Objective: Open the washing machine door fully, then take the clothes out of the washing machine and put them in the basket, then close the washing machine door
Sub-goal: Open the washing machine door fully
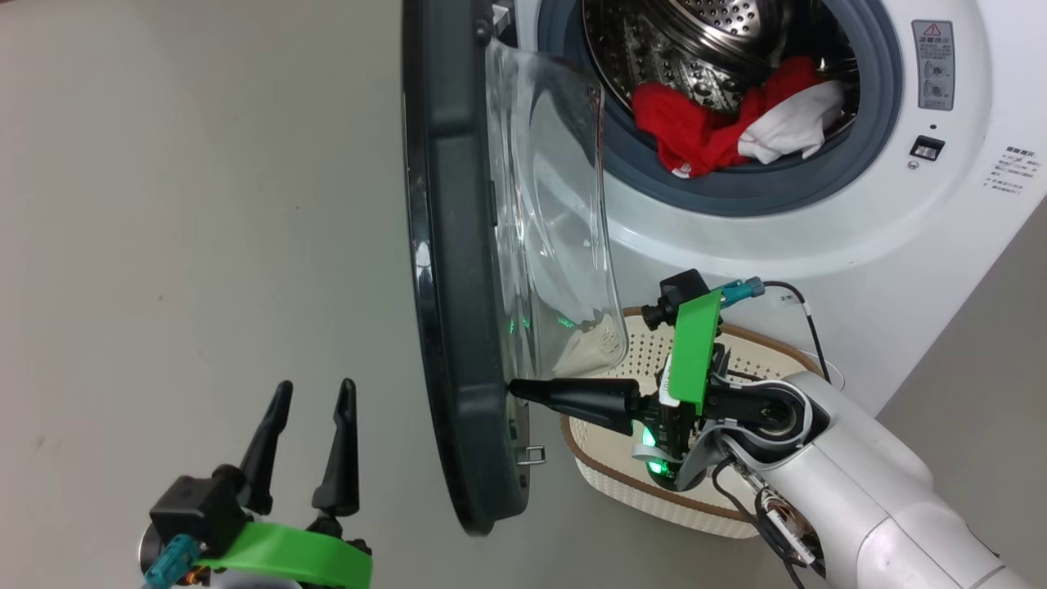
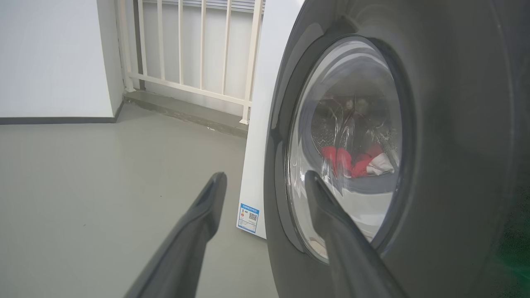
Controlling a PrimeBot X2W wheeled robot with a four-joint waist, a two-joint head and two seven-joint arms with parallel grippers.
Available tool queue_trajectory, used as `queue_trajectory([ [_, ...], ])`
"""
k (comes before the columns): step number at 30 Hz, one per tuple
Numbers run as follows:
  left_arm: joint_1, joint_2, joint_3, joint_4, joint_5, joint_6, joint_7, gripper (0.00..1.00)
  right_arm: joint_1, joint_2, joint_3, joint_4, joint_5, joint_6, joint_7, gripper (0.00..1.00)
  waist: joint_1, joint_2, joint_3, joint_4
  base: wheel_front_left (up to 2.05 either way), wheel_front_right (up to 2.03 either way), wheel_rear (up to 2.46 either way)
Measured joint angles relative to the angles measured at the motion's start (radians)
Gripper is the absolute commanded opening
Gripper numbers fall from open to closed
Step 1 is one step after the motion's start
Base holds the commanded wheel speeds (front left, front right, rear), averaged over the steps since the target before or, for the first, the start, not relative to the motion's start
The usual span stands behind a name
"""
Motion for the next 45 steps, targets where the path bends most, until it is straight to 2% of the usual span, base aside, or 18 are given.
queue_trajectory([
  [4, 0.000, 0.000, 0.002, 0.003, 0.000, 0.000, 0.000, 1.00, 0.001, 0.003, -0.003, -0.001, -0.028, 0.000, 0.002, 0.01, 0.0000, 0.0000, -0.009, -0.002, 0.00, 0.00, 0.00],
  [5, 0.000, 0.000, 0.003, 0.005, 0.000, 0.000, 0.000, 1.00, 0.001, 0.004, -0.007, -0.001, -0.035, 0.000, 0.002, 0.21, 0.0000, -0.0001, -0.011, -0.003, 0.00, 0.00, 0.00],
  [6, 0.000, 0.000, 0.003, 0.007, 0.000, 0.000, 0.000, 1.00, 0.003, 0.005, -0.013, -0.002, -0.036, 0.000, 0.001, 0.73, 0.0000, 0.0000, -0.013, -0.004, 0.00, 0.00, 0.00],
  [7, 0.001, 0.000, 0.005, 0.010, 0.000, 0.000, 0.000, 1.00, 0.004, 0.006, -0.021, -0.005, -0.039, 0.000, -0.006, 1.00, 0.0000, 0.0000, -0.016, -0.005, 0.00, 0.00, 0.00],
  [12, 0.014, 0.000, 0.027, 0.026, 0.007, -0.005, 0.000, 1.00, 0.042, -0.001, -0.062, -0.044, -0.076, 0.000, -0.048, 1.00, 0.0000, 0.0000, -0.036, -0.010, 0.00, 0.00, 0.00],
  [19, 0.016, 0.007, 0.051, 0.039, 0.021, -0.020, 0.000, 1.00, 0.121, -0.072, -0.042, -0.156, -0.302, 0.000, -0.168, 1.00, 0.0000, 0.0000, -0.060, -0.021, 0.00, 0.00, 0.00],
  [26, 0.016, 0.009, 0.056, 0.050, 0.034, -0.029, 0.000, 1.00, 0.177, -0.170, 0.042, -0.222, -0.585, 0.000, -0.396, 1.00, 0.0000, 0.0000, -0.079, -0.030, 0.00, 0.00, 0.00],
  [32, 0.017, 0.009, 0.057, 0.054, 0.043, -0.036, 0.000, 1.00, 0.190, -0.216, 0.105, -0.198, -0.816, 0.000, -0.642, 1.00, 0.0000, 0.0000, -0.100, -0.038, 0.00, 0.00, 0.00],
  [36, 0.027, 0.010, 0.061, 0.050, 0.063, -0.037, 0.000, 1.00, 0.192, -0.215, 0.101, -0.098, -1.003, 0.000, -0.833, 1.00, 0.0000, 0.0000, -0.116, -0.044, 0.00, 0.00, 0.00],
  [39, 0.049, 0.010, 0.065, 0.048, 0.063, -0.037, 0.000, 1.00, 0.207, -0.180, 0.049, -0.025, -1.086, 0.000, -0.948, 1.00, 0.0000, 0.0000, -0.127, -0.049, 0.00, 0.00, 0.00],
  [44, 0.057, 0.012, 0.081, 0.030, 0.069, -0.037, 0.000, 1.00, 0.232, -0.105, -0.080, 0.033, -1.192, 0.000, -1.015, 1.00, 0.0000, 0.0000, -0.135, -0.055, 0.00, 0.00, 0.00],
  [45, 0.058, 0.012, 0.085, 0.022, 0.070, -0.037, 0.000, 1.00, 0.239, -0.092, -0.146, 0.027, -1.261, 0.000, -1.020, 1.00, 0.0000, 0.0000, -0.134, -0.057, 0.00, 0.00, 0.00],
])
